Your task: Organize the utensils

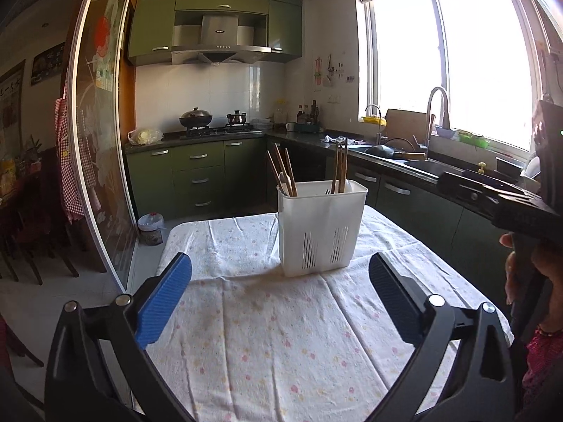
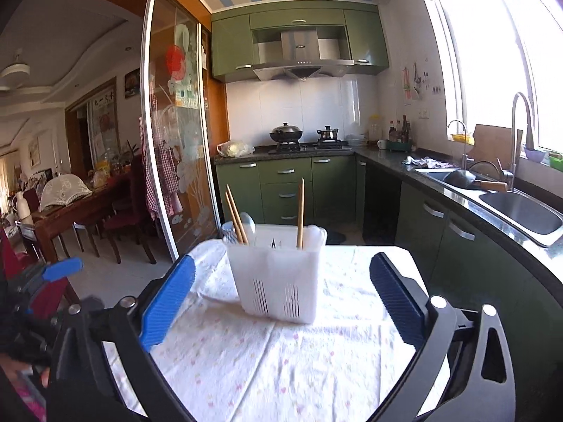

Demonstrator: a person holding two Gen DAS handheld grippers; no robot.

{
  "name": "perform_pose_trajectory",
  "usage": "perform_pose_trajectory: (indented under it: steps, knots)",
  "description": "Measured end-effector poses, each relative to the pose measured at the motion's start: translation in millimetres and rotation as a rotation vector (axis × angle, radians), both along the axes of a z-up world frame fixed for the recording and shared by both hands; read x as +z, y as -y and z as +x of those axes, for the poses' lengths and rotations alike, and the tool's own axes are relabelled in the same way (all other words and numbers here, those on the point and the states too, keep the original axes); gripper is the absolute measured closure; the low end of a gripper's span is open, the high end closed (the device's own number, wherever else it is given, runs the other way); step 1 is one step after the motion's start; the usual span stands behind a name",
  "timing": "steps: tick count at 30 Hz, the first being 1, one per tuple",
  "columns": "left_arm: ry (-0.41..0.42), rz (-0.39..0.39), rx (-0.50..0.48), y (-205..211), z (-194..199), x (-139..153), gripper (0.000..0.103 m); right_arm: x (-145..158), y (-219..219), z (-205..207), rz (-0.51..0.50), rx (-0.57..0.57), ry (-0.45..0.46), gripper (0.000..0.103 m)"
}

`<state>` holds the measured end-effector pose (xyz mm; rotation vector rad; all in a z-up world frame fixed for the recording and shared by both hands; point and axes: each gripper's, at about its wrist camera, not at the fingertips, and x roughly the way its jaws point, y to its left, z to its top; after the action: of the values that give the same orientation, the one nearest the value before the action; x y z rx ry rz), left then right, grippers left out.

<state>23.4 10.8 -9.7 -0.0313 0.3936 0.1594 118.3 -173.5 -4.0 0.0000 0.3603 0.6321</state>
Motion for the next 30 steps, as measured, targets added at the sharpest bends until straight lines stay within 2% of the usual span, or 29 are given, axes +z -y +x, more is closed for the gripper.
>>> perform_pose_trajectory:
  steps: [3, 6, 14, 18, 22, 30]
  knots:
    - [-0.025, -0.005, 0.009, 0, -10, -11, 0.007, -22, 28, -29, 0.018, -0.007, -0.063, 0.005]
    - [-0.034, -0.014, 0.018, 1, -23, -13, 0.007, -33, 57, -60, 0.04, -0.022, -0.07, 0.005]
    - [0.032, -0.004, 0.056, 5, -65, 20, 0.007, -6, 97, -130, 0.046, -0.025, 0.035, 0.005]
    - [0.048, -0.002, 0.052, 10, -78, 26, 0.007, 8, 107, -144, 0.051, -0.058, 0.067, 0.005]
    - [0.06, 0.026, 0.06, 12, -84, 27, 0.007, 15, 113, -151, 0.08, -0.042, 0.088, 0.005]
    - [0.053, 0.016, 0.091, 3, -84, 26, 0.007, 20, 103, -149, 0.08, -0.027, 0.1, 0.005]
